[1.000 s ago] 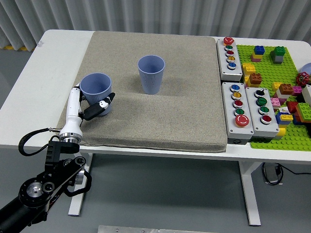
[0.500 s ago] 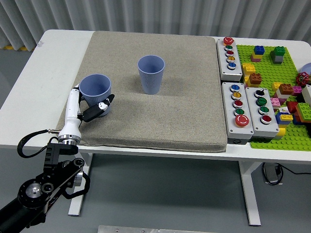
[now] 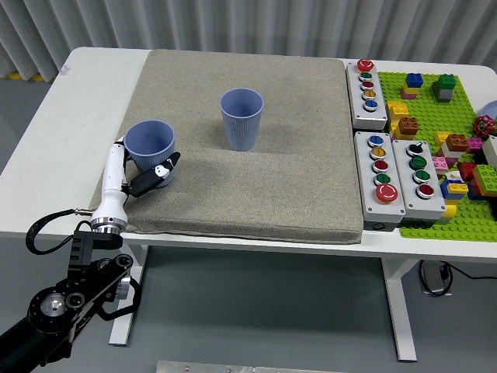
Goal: Pick cup pour cup place
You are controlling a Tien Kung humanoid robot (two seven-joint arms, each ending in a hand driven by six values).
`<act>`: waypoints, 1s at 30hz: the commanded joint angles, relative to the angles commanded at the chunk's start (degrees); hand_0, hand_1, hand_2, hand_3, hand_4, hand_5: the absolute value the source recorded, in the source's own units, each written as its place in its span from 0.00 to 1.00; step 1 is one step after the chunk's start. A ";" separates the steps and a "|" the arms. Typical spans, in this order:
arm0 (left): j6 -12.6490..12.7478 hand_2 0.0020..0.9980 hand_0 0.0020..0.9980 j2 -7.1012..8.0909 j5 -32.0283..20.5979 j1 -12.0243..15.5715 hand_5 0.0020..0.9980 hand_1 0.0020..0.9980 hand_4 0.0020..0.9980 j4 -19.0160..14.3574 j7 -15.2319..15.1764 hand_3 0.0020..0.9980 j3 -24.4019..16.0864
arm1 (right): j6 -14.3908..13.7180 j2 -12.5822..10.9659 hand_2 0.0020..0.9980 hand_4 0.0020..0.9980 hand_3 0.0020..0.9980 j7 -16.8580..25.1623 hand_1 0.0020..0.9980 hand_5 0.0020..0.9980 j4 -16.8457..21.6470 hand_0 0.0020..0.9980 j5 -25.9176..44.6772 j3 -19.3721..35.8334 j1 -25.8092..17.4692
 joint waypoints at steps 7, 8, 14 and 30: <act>-0.13 0.64 0.53 0.04 0.58 0.07 0.37 0.56 0.83 -0.19 -0.10 0.63 -0.09 | 0.01 -0.03 0.61 0.00 0.61 0.02 0.66 0.33 -0.01 0.69 -0.03 0.04 0.12; -0.15 0.64 0.53 0.04 0.60 0.11 0.37 0.56 0.83 -0.21 -0.05 0.63 -0.02 | -0.02 -0.03 0.61 0.00 0.61 0.03 0.66 0.33 -0.01 0.69 0.06 0.00 0.13; -0.23 0.65 0.53 0.03 0.13 0.55 0.37 0.57 0.83 -0.15 -0.34 0.63 0.49 | -0.07 -0.02 0.61 0.00 0.61 0.01 0.66 0.33 0.00 0.69 0.14 -0.06 0.16; -2.78 0.72 0.57 0.41 1.45 1.28 0.44 0.63 0.90 -0.15 -0.93 0.75 0.05 | -0.06 -0.03 0.61 0.00 0.61 0.03 0.66 0.33 -0.02 0.69 0.01 0.02 0.01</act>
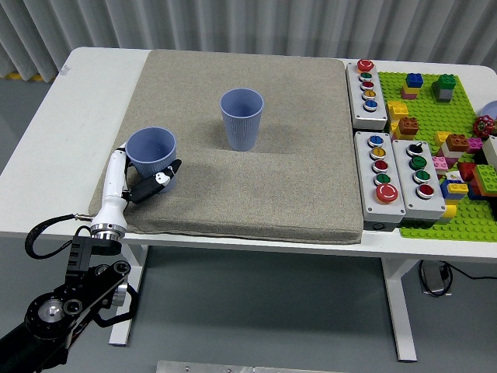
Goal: Pick cup pour cup place
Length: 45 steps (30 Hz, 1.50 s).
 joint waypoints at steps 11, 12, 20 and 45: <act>-2.35 0.88 0.67 -0.03 2.34 0.44 0.48 0.74 0.95 -0.01 0.80 0.93 -0.41 | 0.05 0.00 0.61 0.00 0.61 -0.03 0.66 0.33 -0.01 0.69 -0.08 -0.03 -0.30; -2.47 0.88 0.67 -0.02 2.42 0.50 0.48 0.74 0.95 0.00 0.82 0.93 -0.45 | 0.06 0.00 0.61 0.00 0.61 -0.04 0.66 0.33 -0.01 0.69 -0.11 -0.02 -0.34; -3.31 0.90 0.69 -0.01 3.23 1.07 0.50 0.74 0.96 -0.30 0.87 0.95 -1.01 | 0.16 -0.05 0.61 0.00 0.61 -0.03 0.66 0.33 -0.04 0.69 -0.02 -0.14 -0.55; -4.55 0.95 0.73 2.64 6.20 6.21 0.53 0.80 1.00 -6.53 1.36 0.97 -4.54 | 0.18 -0.23 0.61 0.00 0.61 0.25 0.66 0.33 -0.15 0.69 1.13 -0.44 -0.30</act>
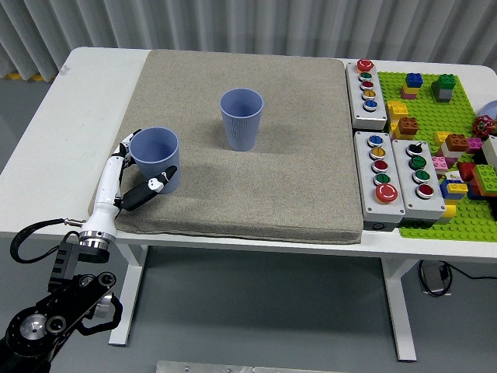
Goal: Pick cup pour cup place
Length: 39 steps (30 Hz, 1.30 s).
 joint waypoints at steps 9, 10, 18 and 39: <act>-1.06 0.95 0.74 2.64 1.07 3.99 0.53 0.81 1.00 -4.22 0.12 0.97 -0.99 | 0.02 -0.04 0.61 0.00 0.61 -0.01 0.66 0.33 0.00 0.69 0.18 0.01 0.04; -1.15 0.95 0.74 2.85 1.16 4.50 0.53 0.81 1.00 -4.62 0.09 0.97 -1.20 | -0.01 -0.03 0.61 0.00 0.61 0.00 0.66 0.33 0.00 0.69 0.26 -0.01 0.03; -1.59 0.94 0.74 5.71 2.68 7.01 0.56 0.81 1.00 -10.05 0.45 0.96 -3.86 | 0.01 -0.04 0.61 0.00 0.61 -0.01 0.66 0.33 0.01 0.69 0.00 0.25 -0.09; -25.57 0.93 0.77 15.35 -24.15 -11.86 0.84 0.80 0.95 -1.59 6.87 0.89 -18.74 | -0.37 -0.40 0.61 0.00 0.61 -0.29 0.66 0.33 0.21 0.69 -0.57 0.00 -0.92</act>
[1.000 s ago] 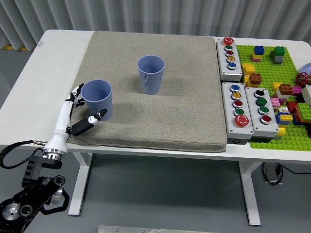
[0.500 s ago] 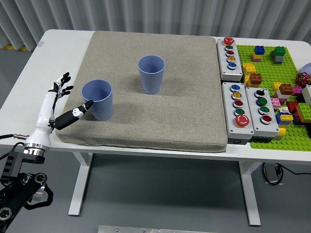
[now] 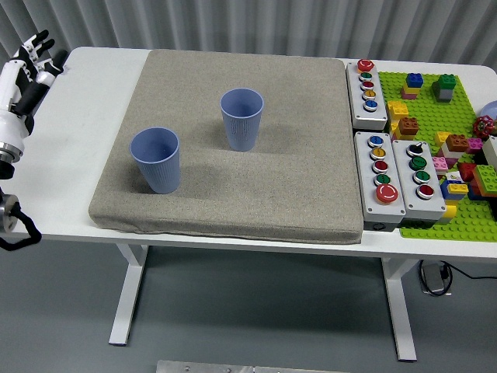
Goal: Pick cup pour cup place
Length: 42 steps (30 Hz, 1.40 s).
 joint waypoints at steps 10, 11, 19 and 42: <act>-3.98 0.96 0.80 1.56 -23.65 -6.35 1.00 0.84 0.90 9.14 -0.71 0.92 -1.40 | -0.19 -0.31 0.61 0.00 0.61 -0.13 0.66 0.33 0.11 0.69 0.15 -0.42 0.31; -4.14 0.96 0.80 1.58 -26.26 -6.90 1.00 0.84 0.90 10.24 -0.73 0.92 -1.35 | -0.20 -0.34 0.61 0.00 0.61 -0.11 0.66 0.33 0.10 0.69 0.33 -0.54 0.35; -4.16 0.95 0.80 0.86 -37.35 -8.88 1.00 0.84 0.88 13.08 -0.77 0.93 -0.51 | -0.48 -0.31 0.61 0.00 0.61 0.03 0.66 0.33 0.12 0.69 1.75 -1.03 0.70; -2.53 0.95 0.82 -0.53 -33.36 -11.41 1.00 0.84 0.88 12.39 -0.41 0.94 1.56 | -1.34 -0.45 0.61 0.00 0.61 1.10 0.66 0.33 -0.27 0.69 7.84 -3.58 1.89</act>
